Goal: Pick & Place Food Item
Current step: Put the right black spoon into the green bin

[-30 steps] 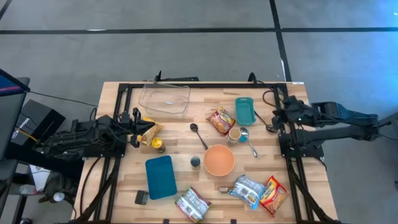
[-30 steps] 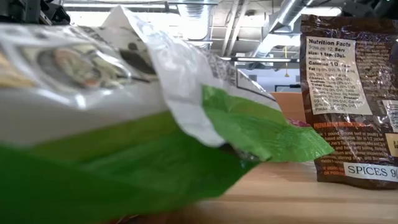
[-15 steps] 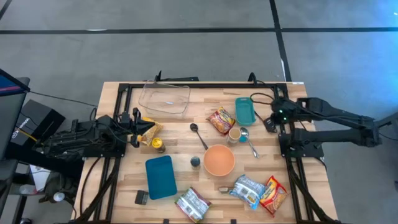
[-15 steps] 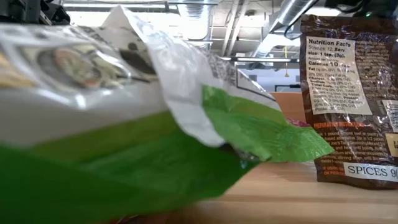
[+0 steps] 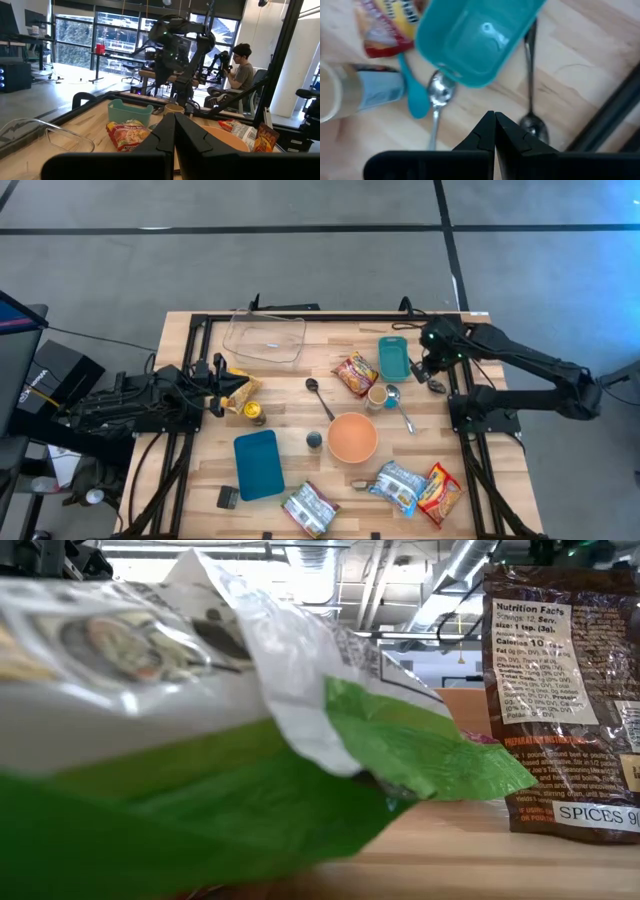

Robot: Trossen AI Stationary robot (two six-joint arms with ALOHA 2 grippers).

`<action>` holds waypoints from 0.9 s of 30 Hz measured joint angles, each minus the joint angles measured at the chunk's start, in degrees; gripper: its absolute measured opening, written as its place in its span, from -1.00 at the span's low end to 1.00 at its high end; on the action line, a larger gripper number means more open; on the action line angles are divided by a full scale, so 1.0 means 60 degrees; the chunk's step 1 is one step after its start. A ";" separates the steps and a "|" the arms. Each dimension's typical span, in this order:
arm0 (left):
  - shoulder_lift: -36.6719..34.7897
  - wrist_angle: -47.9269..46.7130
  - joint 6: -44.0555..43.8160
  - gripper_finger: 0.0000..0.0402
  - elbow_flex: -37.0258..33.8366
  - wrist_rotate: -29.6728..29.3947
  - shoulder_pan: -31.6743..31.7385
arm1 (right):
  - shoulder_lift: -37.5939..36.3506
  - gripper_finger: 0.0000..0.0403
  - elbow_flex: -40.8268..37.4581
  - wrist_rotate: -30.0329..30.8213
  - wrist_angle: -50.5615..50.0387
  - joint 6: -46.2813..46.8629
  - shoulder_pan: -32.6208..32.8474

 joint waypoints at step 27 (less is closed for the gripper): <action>0.0000 0.0047 0.0000 -1.00 0.0001 0.0000 -0.0002 | 0.3112 -1.00 -0.0270 0.0588 0.1099 -0.1610 -0.1519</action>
